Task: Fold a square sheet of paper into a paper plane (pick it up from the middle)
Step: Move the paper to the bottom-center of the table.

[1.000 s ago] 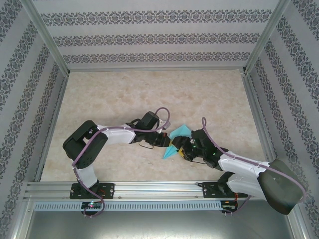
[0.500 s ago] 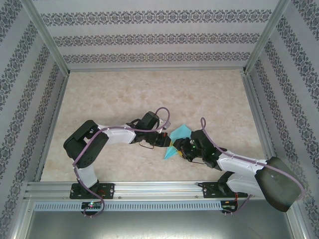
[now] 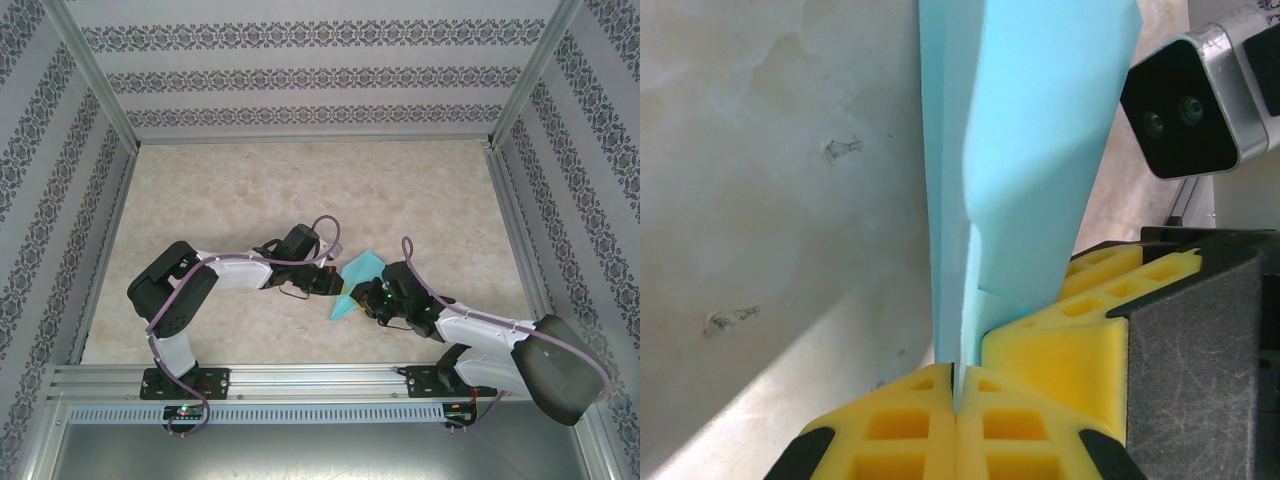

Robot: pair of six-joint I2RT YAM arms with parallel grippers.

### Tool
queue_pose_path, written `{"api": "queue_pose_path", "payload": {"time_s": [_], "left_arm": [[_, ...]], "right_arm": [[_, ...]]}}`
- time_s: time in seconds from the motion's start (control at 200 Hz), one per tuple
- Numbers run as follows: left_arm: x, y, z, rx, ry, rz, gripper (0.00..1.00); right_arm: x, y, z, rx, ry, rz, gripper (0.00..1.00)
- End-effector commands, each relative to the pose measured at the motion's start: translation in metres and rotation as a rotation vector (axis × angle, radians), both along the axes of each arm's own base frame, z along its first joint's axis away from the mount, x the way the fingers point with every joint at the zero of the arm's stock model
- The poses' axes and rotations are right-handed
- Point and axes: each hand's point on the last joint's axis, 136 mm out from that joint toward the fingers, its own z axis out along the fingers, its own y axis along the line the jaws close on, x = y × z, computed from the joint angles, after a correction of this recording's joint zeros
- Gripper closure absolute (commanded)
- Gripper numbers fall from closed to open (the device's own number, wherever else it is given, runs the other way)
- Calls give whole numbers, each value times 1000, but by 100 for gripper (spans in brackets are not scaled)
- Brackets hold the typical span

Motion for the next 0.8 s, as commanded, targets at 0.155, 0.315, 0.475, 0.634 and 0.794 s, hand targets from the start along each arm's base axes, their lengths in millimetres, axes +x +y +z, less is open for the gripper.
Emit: {"api": "queue_pose_path", "payload": {"time_s": [0.155, 0.315, 0.475, 0.634, 0.794], "left_arm": [[1, 1, -6, -7, 11, -5, 92], [2, 6, -3, 30, -17, -7, 84], [4, 10, 5, 49, -39, -7, 71], [10, 27, 17, 81, -79, 15, 57], [15, 51, 35, 98, -118, 60, 46]], "right_arm": [[12, 8, 10, -30, -61, 24, 93], [12, -2, 12, -130, -73, 43, 100], [13, -10, 22, -232, -79, 98, 100], [11, -14, 33, -389, -49, 244, 100], [14, -13, 35, -552, -6, 404, 100]]}}
